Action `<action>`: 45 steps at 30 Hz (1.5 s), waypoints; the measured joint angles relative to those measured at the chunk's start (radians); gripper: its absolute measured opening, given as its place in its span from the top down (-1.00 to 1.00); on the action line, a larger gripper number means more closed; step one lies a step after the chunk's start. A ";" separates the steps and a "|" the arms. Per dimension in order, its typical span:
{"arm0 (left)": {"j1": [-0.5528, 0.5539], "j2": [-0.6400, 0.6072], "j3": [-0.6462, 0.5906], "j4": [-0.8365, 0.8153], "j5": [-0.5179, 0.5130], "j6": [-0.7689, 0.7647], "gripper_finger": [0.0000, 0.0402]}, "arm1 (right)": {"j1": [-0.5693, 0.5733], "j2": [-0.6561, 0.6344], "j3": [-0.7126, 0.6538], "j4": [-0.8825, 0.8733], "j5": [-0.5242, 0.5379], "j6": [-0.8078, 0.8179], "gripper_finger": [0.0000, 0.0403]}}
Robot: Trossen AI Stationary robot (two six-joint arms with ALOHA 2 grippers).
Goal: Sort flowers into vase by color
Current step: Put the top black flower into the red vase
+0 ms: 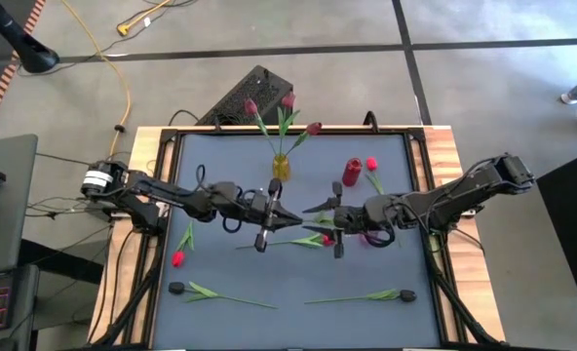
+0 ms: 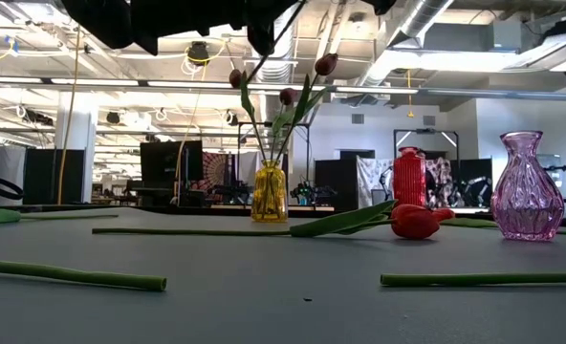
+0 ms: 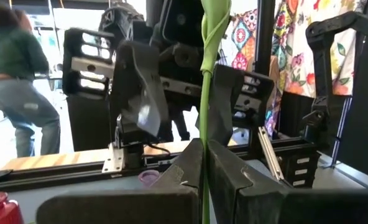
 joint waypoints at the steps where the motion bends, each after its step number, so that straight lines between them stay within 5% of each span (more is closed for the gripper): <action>1: 0.000 0.000 0.000 -0.005 0.000 0.000 1.00 | 0.000 0.000 0.000 0.002 0.000 -0.004 0.04; 10: 0.000 0.000 0.000 -0.006 -0.006 0.008 1.00 | 0.000 0.000 0.000 0.017 -0.002 -0.008 0.16; 23: 0.000 0.000 0.000 -0.011 -0.028 0.062 0.92 | -0.007 -0.009 0.000 0.012 -0.005 0.042 0.88; 33: 0.030 -0.078 0.000 -0.203 -0.150 0.066 0.43 | -0.039 -0.239 0.000 -0.397 0.026 0.170 0.82; 45: 0.036 -0.117 0.000 -0.300 -0.221 0.057 0.39 | -0.358 -0.533 0.019 -0.723 0.100 0.173 0.85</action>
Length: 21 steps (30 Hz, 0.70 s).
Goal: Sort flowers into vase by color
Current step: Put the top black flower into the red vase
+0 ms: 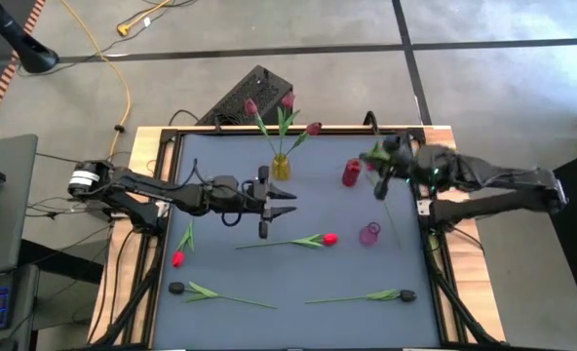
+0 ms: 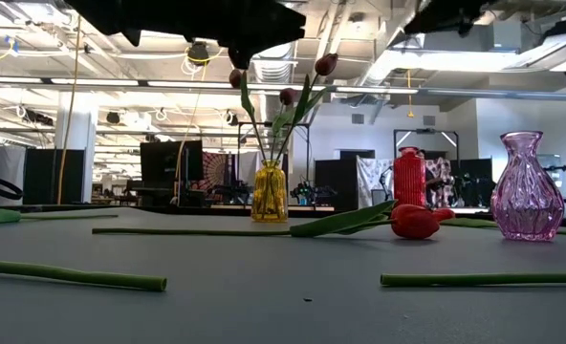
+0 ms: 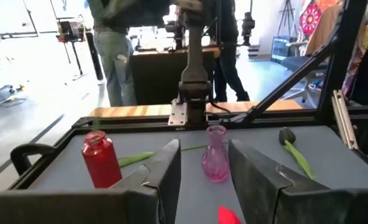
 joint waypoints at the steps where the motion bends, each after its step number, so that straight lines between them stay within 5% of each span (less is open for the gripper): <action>1: 0.000 0.000 0.000 -0.002 -0.004 0.000 0.39 | -0.036 -0.007 0.017 -0.041 0.000 -0.003 0.85; 12: 0.015 0.000 0.000 0.002 -0.050 0.010 0.39 | -0.380 0.064 0.177 -0.268 -0.215 0.002 0.85; 21: 0.017 0.001 0.000 -0.039 -0.065 0.011 0.39 | -0.488 0.132 0.177 -0.309 -0.349 -0.003 0.85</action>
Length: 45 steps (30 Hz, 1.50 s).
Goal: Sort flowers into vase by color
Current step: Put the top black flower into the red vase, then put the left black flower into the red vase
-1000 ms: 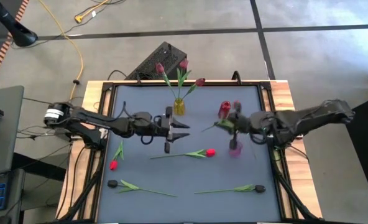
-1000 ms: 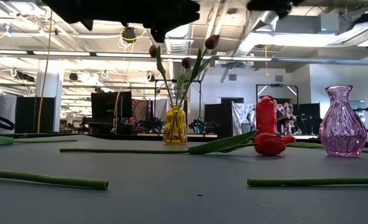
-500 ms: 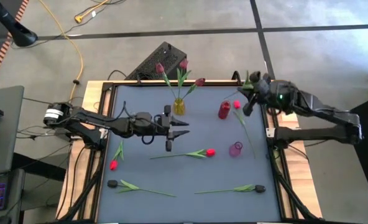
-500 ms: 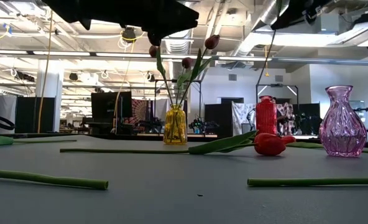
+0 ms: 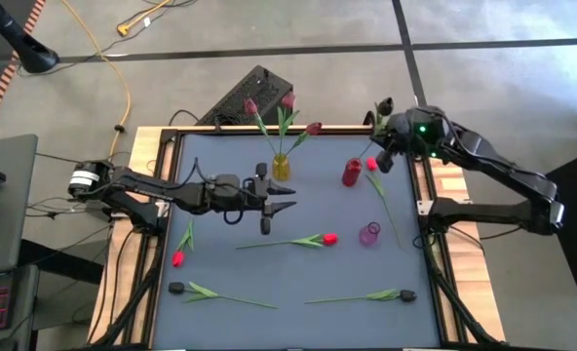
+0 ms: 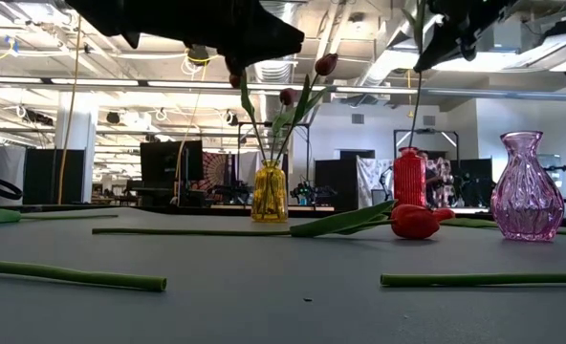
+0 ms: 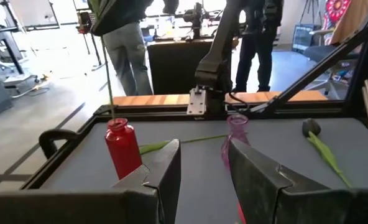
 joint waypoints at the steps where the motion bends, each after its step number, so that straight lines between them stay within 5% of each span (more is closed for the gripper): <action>1: 0.000 0.000 0.000 -0.004 -0.001 0.003 0.39 | 0.000 0.005 0.000 -0.002 0.000 0.000 0.84; 23: 0.014 0.000 0.000 -0.052 0.000 0.000 0.39 | 0.003 0.141 -0.053 0.024 0.000 0.059 0.62; 35: 0.014 0.001 0.000 -0.123 0.004 -0.008 0.39 | 0.003 0.122 -0.026 -0.078 0.002 0.062 -0.06; 45: 0.015 -0.125 0.000 -0.486 -0.130 -0.073 0.39 | 0.075 0.072 0.004 -0.174 -0.122 0.162 -0.21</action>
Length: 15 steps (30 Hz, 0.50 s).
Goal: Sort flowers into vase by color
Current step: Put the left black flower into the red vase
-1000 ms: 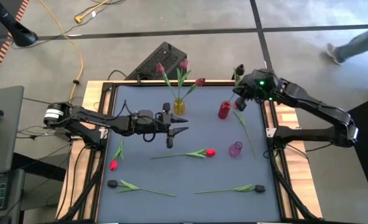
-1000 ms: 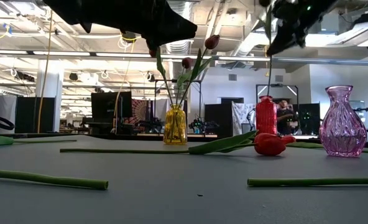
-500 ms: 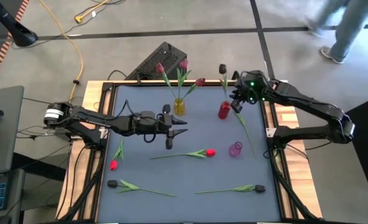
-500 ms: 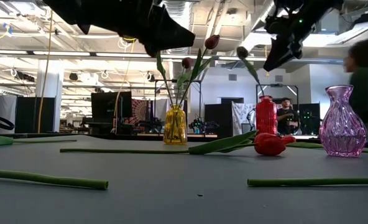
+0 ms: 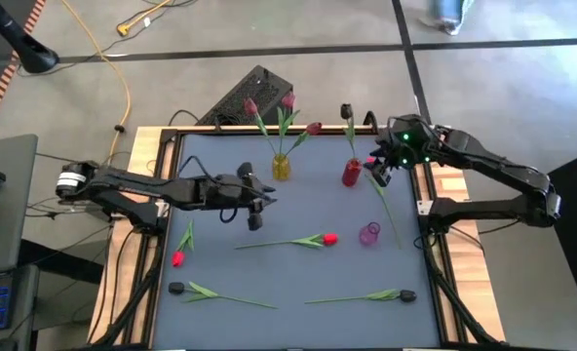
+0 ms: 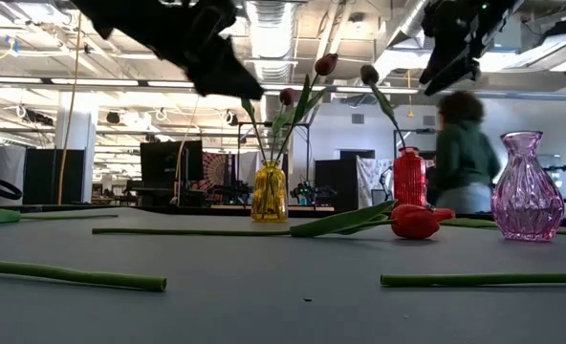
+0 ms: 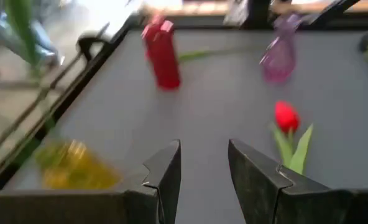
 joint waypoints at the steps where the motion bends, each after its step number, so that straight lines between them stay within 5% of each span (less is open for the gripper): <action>1: 0.000 -0.017 0.000 -0.047 -0.007 -0.022 0.39 | 0.023 -0.001 0.000 -0.001 -0.002 0.010 -0.20; 8: -0.006 -0.097 0.000 -0.364 0.073 -0.187 0.39 | 0.215 -0.003 0.000 -0.005 -0.001 0.059 -0.19; 15: -0.121 -0.066 -0.001 -0.383 0.427 -0.090 0.39 | 0.437 0.006 0.000 0.083 -0.001 0.092 -0.19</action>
